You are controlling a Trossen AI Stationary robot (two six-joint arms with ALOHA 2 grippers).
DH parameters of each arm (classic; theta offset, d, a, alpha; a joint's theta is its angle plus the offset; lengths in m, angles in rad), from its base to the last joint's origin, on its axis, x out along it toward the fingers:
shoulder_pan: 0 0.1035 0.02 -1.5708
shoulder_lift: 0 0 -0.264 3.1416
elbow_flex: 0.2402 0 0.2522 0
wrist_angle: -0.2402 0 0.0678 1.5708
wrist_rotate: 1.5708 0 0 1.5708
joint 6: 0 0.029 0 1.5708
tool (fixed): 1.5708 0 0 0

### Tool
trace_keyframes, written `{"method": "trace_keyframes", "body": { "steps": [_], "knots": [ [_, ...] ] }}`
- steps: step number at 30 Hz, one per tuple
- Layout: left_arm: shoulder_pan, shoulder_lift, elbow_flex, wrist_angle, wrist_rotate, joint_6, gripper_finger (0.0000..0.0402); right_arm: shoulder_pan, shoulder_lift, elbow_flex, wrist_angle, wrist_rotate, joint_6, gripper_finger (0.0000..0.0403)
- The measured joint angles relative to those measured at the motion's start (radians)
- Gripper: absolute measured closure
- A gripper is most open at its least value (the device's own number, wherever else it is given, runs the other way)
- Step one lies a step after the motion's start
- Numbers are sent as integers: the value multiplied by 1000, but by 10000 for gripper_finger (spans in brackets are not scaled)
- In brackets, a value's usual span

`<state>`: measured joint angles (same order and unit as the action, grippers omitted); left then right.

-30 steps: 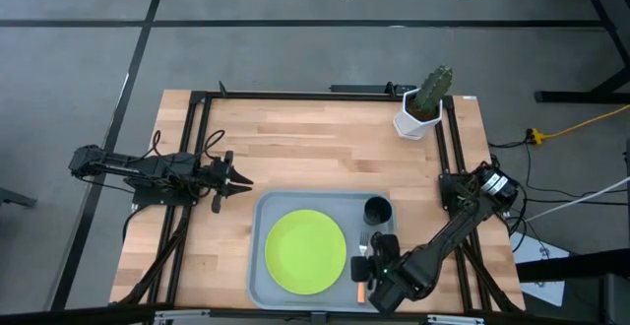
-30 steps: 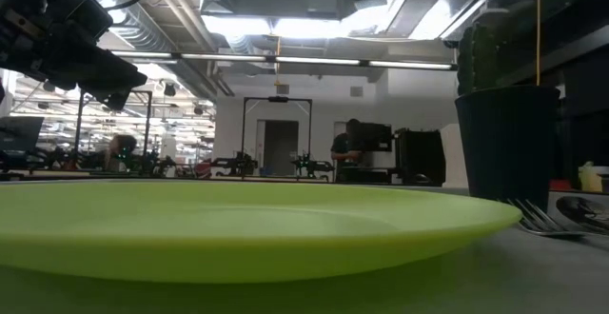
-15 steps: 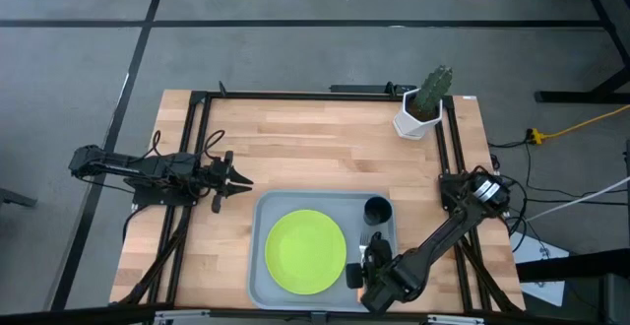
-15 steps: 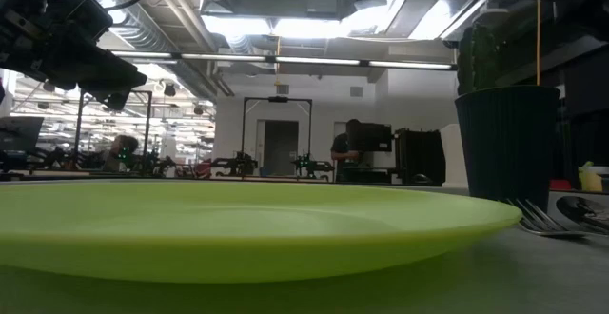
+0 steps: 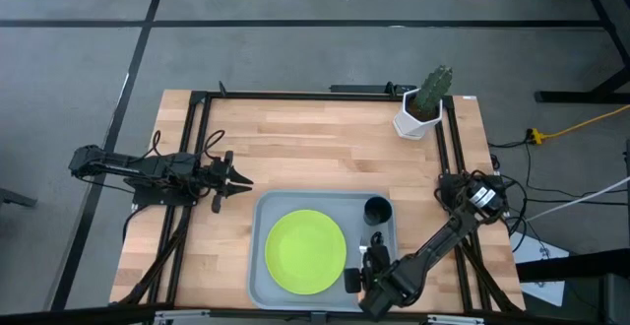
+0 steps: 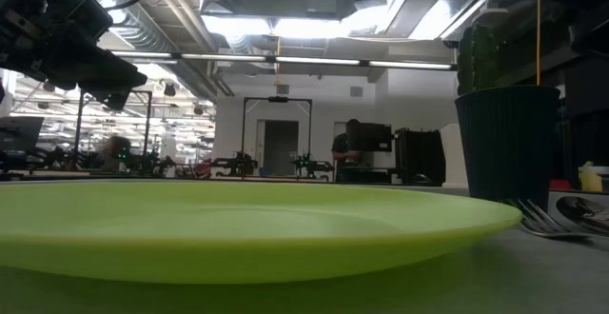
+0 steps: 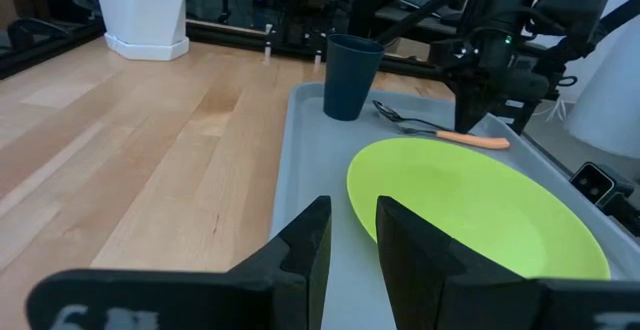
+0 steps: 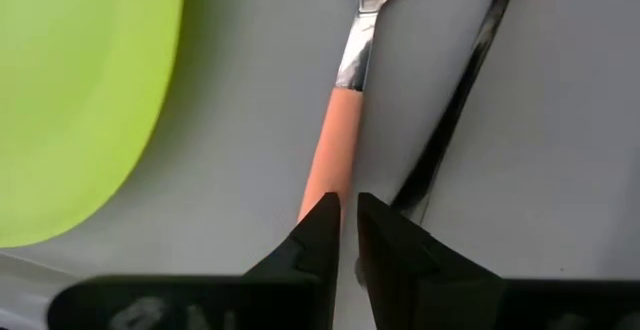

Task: Pick and place plate/cup/fork/spoon on tray
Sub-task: Adjust the orange fork

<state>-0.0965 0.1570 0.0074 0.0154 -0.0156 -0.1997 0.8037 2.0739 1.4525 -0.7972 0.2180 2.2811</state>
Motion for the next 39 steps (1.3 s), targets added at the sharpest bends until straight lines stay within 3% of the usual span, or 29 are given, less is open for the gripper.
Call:
{"method": "trace_keyframes", "body": {
  "steps": [27, 39],
  "knots": [
    [0, 0, 0, 0, -1, 0, 325, 19, 6, 69, -115, 122, 9, 358],
    [0, 0, 0, 0, -1, 0, 325, 7, 41, 74, 40, 90, -87, 358]
  ]
}}
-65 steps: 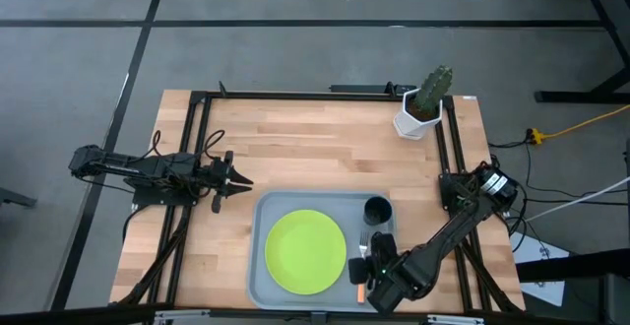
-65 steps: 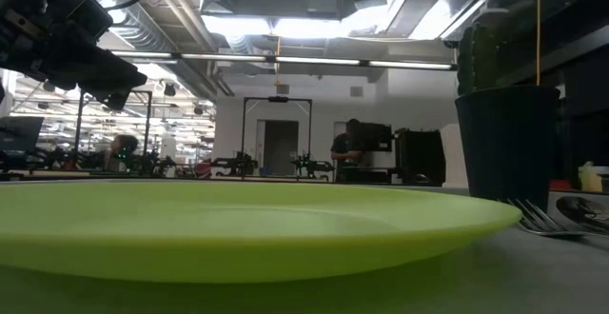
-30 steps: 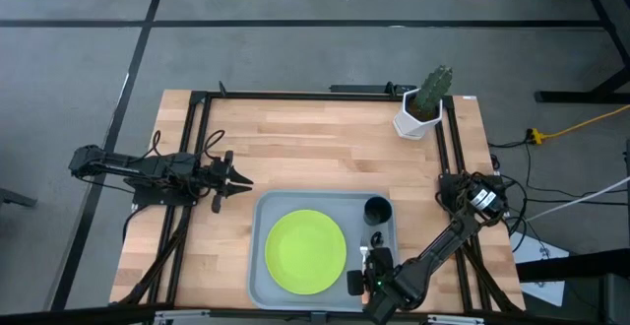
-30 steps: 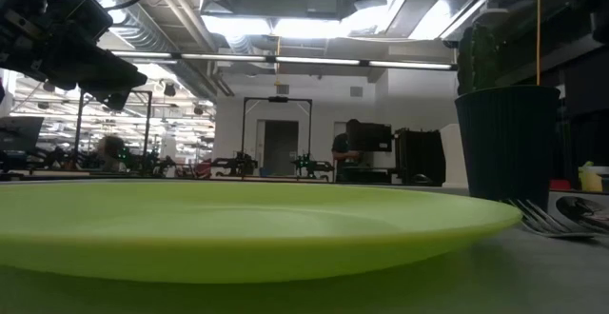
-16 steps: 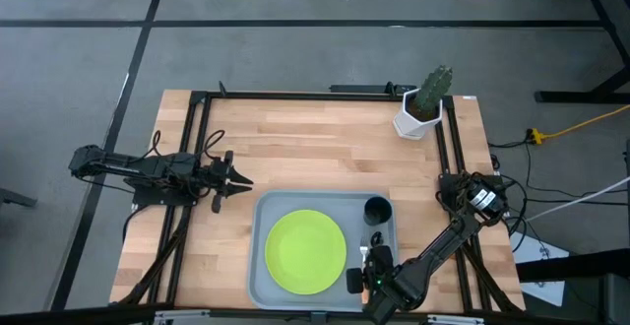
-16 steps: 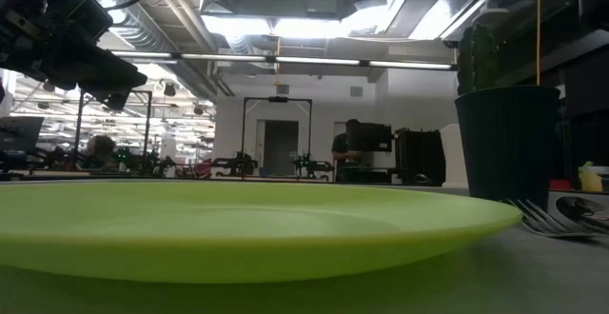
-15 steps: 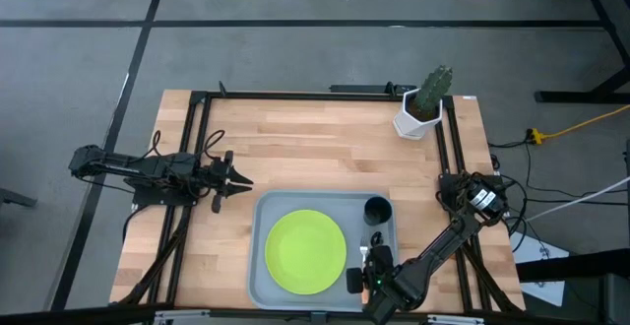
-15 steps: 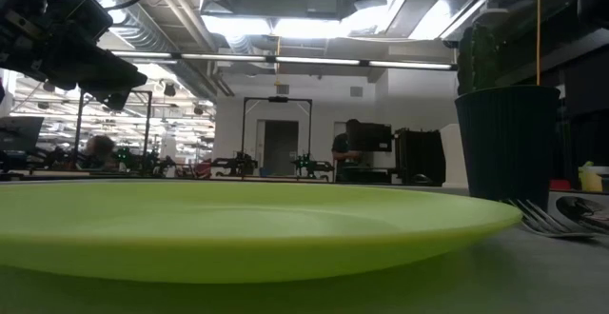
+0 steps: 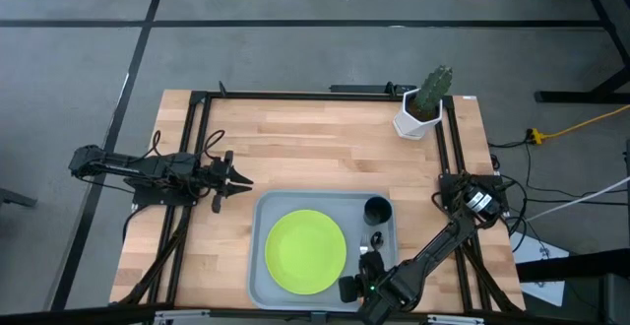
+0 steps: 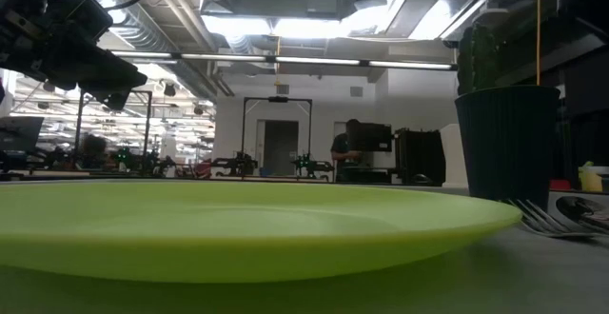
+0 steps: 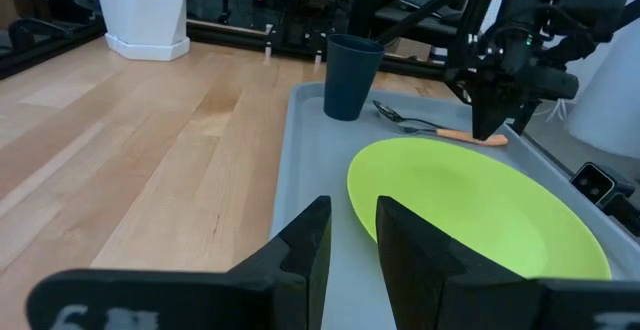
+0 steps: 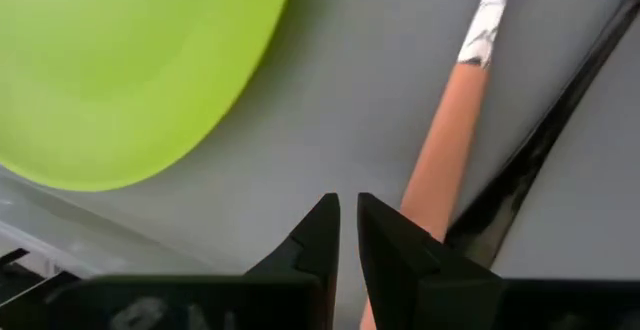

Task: Pick and place plate/cup/fork/spoon on tray
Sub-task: Adjust the orange fork

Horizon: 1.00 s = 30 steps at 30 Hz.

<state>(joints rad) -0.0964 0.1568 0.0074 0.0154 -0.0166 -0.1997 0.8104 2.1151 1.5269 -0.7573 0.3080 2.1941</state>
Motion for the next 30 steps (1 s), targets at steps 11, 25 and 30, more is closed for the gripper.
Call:
{"method": "trace_keyframes", "body": {
  "steps": [11, 25, 30],
  "knots": [
    [0, 0, 0, 0, 0, 0, 325, 0, 10, 0, 12, -59, 25, 358],
    [0, 0, 0, 0, 0, 0, 325, 0, 10, 0, -10, -77, 56, 358],
    [0, 0, 0, 0, 0, 0, 325, 3, 10, 0, -20, -71, 79, 358]
  ]
}}
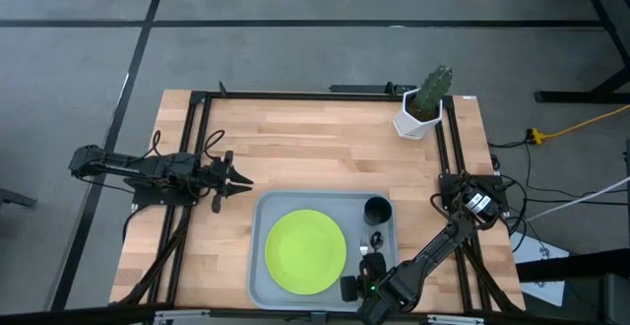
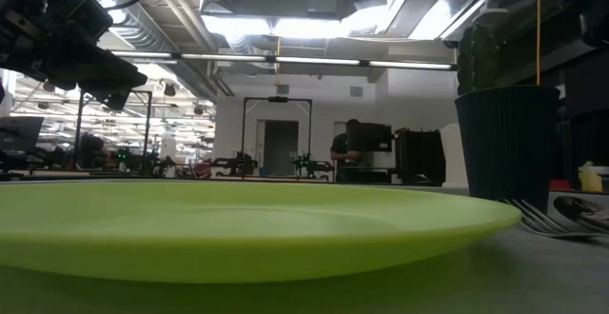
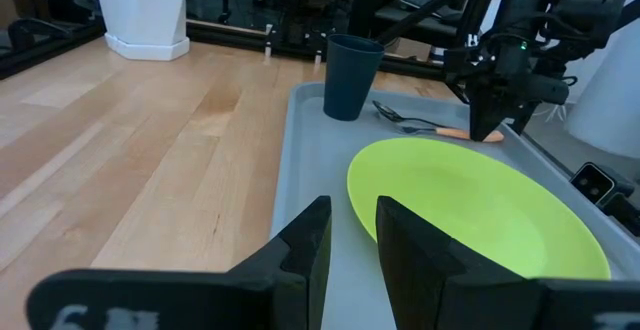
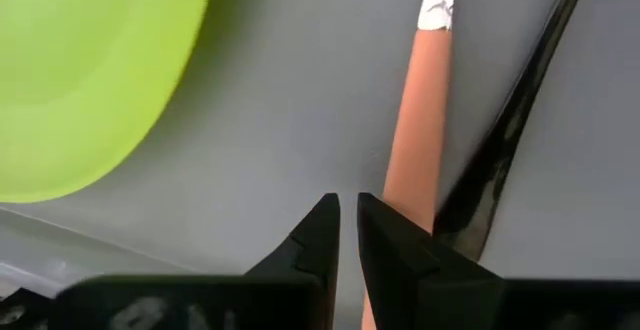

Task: Pick and place plate/cup/fork/spoon on tray
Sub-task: Adjust the orange fork

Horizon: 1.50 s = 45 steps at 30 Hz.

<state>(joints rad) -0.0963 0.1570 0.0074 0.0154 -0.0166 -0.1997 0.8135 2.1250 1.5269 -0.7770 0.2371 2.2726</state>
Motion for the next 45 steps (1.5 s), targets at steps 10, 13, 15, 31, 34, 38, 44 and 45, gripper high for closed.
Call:
{"method": "trace_keyframes", "body": {
  "steps": [10, 13, 15, 31, 34, 38, 44, 45],
  "knots": [
    [0, 0, 0, 0, 0, 0, 325, 2, 0, 109, -171, 151, -61, 358],
    [0, 0, 0, 0, 0, 0, 325, 7, -3, 191, -231, 88, -75, 358],
    [0, 0, 0, 0, 0, 0, 325, 15, -3, 224, -251, 2, -48, 358],
    [0, 0, 0, 0, 0, 0, 325, 49, 91, 235, -278, -212, 130, 358],
    [0, 0, 0, 0, 0, 0, 325, 49, 96, 235, -288, -240, 132, 358],
    [0, 0, 0, 0, 0, 0, 325, 45, 102, 235, -292, -241, 130, 358],
    [0, 0, 0, 0, 0, 0, 325, 37, 111, 235, -289, -232, 116, 358],
    [0, 0, 0, 0, 0, 0, 325, 33, 111, 235, -286, -231, 107, 358]
  ]
}}
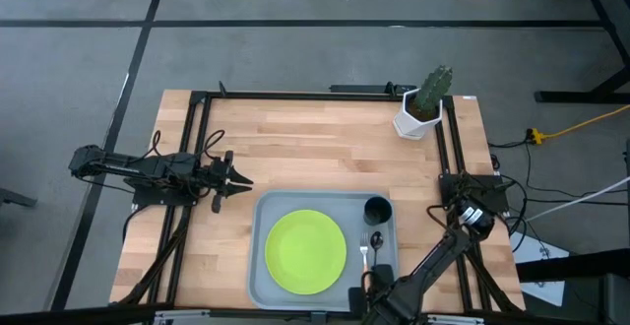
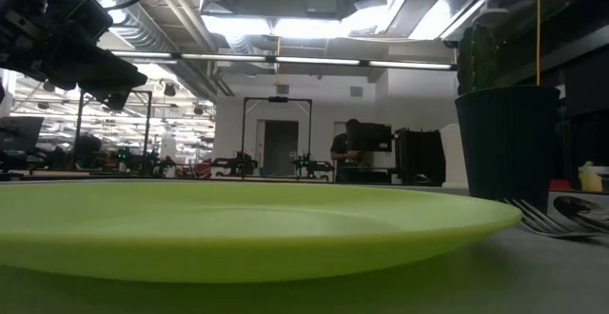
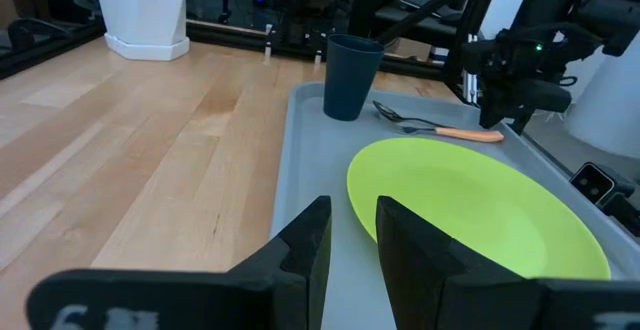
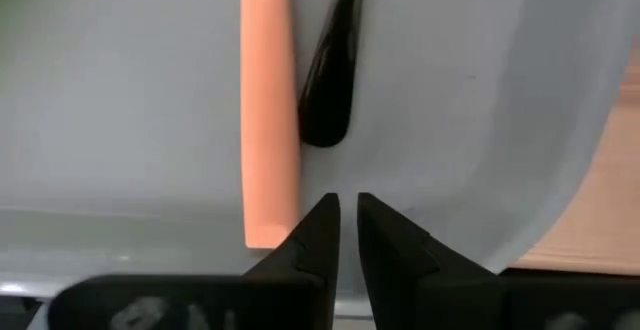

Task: Pick and place plate/cup/fork/spoon on tray
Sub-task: Adjust the orange fork, then adjust the black spoon

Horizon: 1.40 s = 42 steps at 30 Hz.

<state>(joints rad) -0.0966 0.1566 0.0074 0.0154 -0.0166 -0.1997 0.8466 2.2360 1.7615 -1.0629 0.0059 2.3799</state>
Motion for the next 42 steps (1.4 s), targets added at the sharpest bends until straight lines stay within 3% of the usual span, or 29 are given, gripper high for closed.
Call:
{"method": "trace_keyframes", "body": {
  "steps": [29, 34, 42],
  "knots": [
    [0, 0, 0, 0, 0, 0, 325, -35, 0, 5, -7, 27, -54, 358],
    [0, 0, 0, 0, 0, 0, 325, -35, 2, 53, -126, 55, -54, 358],
    [0, 0, 0, 0, 0, 0, 325, -33, 2, 17, -119, 134, -51, 358]
  ]
}}
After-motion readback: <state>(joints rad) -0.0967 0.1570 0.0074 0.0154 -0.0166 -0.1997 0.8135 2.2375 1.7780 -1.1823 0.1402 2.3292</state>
